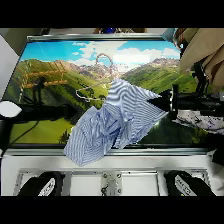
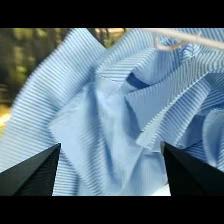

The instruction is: Fold the clothes and pants, and hang the long-sleeved shirts on hangers.

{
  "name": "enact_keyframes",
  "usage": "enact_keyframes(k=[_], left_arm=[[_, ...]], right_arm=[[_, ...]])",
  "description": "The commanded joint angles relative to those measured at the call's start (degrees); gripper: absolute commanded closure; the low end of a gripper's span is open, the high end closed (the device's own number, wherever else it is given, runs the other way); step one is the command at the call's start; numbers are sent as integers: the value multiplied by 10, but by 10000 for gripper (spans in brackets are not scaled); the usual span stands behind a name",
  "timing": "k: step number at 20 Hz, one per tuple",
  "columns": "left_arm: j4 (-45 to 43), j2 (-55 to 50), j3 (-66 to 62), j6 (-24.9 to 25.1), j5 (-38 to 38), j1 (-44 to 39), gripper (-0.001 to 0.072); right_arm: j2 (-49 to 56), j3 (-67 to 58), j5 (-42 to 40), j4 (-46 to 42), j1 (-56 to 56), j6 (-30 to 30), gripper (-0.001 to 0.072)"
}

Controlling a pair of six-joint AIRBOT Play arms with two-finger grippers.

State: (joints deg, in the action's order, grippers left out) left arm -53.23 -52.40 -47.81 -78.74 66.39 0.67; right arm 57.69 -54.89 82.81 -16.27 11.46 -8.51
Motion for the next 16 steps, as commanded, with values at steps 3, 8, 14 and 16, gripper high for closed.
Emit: enact_keyframes(k=[3, 8, 14, 16], left_arm=[[123, -54, 121, -30, -161, -130, -6], [155, -135, 130, -5, -268, -248, -6], [191, -136, 130, -6, -324, -263, 103], [222, -137, 130, -5, -337, -267, 103]], right_arm=[[-17, -2, -28, 3, 1, -19, 701], [-17, -2, -29, 11, 1, -19, 701], [-17, -2, -29, 11, 1, -23, 701], [-17, -2, -29, 11, 1, -23, 701]])
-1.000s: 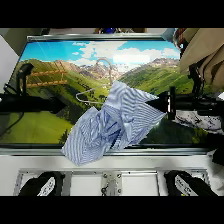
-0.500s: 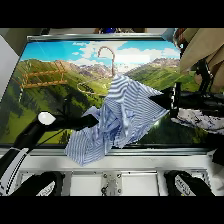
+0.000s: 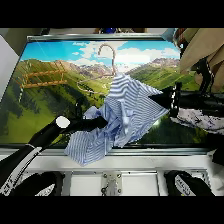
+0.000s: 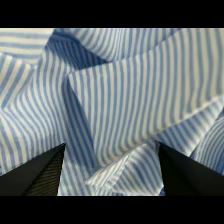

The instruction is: Fold the clothes and pants, and hang the long-sleeved shirts on hangers.

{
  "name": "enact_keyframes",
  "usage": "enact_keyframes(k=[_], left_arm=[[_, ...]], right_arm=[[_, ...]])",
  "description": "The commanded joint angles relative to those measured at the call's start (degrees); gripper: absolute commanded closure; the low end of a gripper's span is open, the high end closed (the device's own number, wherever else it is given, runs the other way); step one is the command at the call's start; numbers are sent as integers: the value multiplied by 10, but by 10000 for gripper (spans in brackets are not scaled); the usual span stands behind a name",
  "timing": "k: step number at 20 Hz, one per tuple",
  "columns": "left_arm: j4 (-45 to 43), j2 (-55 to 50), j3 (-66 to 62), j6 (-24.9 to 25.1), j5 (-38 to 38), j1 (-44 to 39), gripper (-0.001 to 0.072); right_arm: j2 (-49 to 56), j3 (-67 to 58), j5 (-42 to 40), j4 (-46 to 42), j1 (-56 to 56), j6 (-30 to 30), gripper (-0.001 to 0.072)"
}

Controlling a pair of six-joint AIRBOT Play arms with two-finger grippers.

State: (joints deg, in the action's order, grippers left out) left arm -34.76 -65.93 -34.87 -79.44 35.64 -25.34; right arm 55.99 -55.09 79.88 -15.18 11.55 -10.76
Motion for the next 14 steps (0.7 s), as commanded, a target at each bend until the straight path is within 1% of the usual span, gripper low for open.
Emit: enact_keyframes(k=[1, 3, 4, 5, 7, 8, 10, 12, 14], left_arm=[[49, -2, 0, 6, -36, -15, 103], [48, -2, 0, 6, -43, -35, 104], [48, -2, 0, 6, -41, -43, 231], [42, -2, 0, 12, -33, -42, 684], [33, 12, 0, 16, -9, -11, 693], [14, 27, 0, 14, 7, 13, 694], [-22, 61, 0, 6, 39, 79, 694], [-35, 85, -9, 6, 74, 150, 694], [-62, 90, -36, 6, 114, 191, 694]], right_arm=[[0, 0, 0, 0, 0, 0, 701], [0, 0, 0, 0, 0, 0, 701], [0, 0, 0, 0, 0, -7, 701], [0, 0, 0, -2, 0, -20, 701], [-5, 0, -2, -2, 0, -45, 701], [-10, 0, -2, -2, 2, -58, 702], [-27, 0, -2, -5, 4, -82, 702], [-47, 0, 1, -13, 4, -100, 702], [-65, 0, 13, -13, 3, -105, 702]])
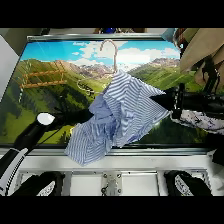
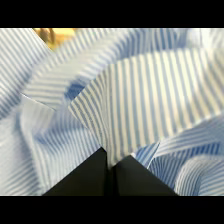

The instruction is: Fold the clothes and pants, and hang the long-sleeved shirts on hangers.

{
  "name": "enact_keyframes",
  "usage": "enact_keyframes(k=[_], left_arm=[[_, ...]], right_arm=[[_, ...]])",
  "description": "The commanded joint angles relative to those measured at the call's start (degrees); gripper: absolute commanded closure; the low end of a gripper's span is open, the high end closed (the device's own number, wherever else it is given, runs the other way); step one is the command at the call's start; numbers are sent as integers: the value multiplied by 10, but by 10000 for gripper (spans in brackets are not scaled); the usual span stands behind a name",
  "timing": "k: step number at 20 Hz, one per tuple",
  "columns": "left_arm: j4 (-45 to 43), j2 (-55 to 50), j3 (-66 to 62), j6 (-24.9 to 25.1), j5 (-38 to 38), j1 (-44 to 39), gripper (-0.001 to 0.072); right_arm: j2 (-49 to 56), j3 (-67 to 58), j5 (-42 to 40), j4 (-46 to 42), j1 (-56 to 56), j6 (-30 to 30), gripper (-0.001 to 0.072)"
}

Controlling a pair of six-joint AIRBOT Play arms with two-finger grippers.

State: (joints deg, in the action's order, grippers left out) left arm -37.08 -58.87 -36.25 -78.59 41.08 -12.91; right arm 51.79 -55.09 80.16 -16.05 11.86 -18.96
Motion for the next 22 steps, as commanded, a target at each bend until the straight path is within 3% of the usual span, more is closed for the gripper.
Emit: enact_keyframes(k=[1, 4, 10, 11, 12, 15, 22], left_arm=[[-55, 18, -40, -3, 71, 75, 694], [-94, 17, -97, -4, 80, 97, 694], [-130, -54, -228, -14, 183, 138, 694], [-130, -74, -251, -12, 204, 127, 693], [-129, -100, -253, -7, 221, 89, 693], [-129, -101, -218, -7, 201, 69, 693], [-128, -101, -215, -7, 177, 110, 693]], right_arm=[[-28, 0, 24, -5, 0, -24, 702], [-41, 0, 37, -47, 0, -51, 702], [-44, 0, 40, -60, 0, -51, 702], [-48, 0, 23, -55, 0, -51, 702], [-63, 0, -45, -31, 0, -51, 702], [-64, 0, -50, 28, 0, -51, 702], [-70, 0, 33, -9, 0, -84, 702]])
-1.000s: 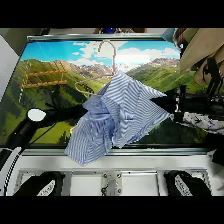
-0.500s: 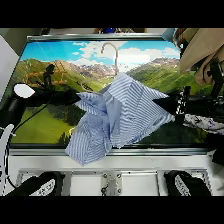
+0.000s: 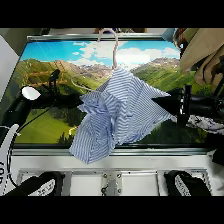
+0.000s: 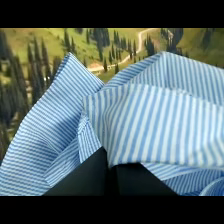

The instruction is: Fold the clothes and pants, and hang the long-sleeved shirts on hangers.

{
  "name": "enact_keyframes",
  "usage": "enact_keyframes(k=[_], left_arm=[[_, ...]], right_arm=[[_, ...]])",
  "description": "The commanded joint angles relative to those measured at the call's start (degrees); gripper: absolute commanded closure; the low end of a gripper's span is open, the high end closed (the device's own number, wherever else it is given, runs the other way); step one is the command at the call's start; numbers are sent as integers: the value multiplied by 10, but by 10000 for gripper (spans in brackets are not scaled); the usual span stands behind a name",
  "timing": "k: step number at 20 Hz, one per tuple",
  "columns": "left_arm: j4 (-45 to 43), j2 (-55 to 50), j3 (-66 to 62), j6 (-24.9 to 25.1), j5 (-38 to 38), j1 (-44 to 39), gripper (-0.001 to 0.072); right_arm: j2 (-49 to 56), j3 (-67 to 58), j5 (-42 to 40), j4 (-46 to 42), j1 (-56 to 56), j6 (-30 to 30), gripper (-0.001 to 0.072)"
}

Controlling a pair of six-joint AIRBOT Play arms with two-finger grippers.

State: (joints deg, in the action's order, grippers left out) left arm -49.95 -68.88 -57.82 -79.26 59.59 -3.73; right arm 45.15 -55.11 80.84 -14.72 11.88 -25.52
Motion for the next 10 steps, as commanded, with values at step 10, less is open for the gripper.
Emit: enact_keyframes(k=[10], left_arm=[[-58, 16, -112, -10, 43, 40, 693]], right_arm=[[-6, 0, 17, -145, 0, -78, 702]])
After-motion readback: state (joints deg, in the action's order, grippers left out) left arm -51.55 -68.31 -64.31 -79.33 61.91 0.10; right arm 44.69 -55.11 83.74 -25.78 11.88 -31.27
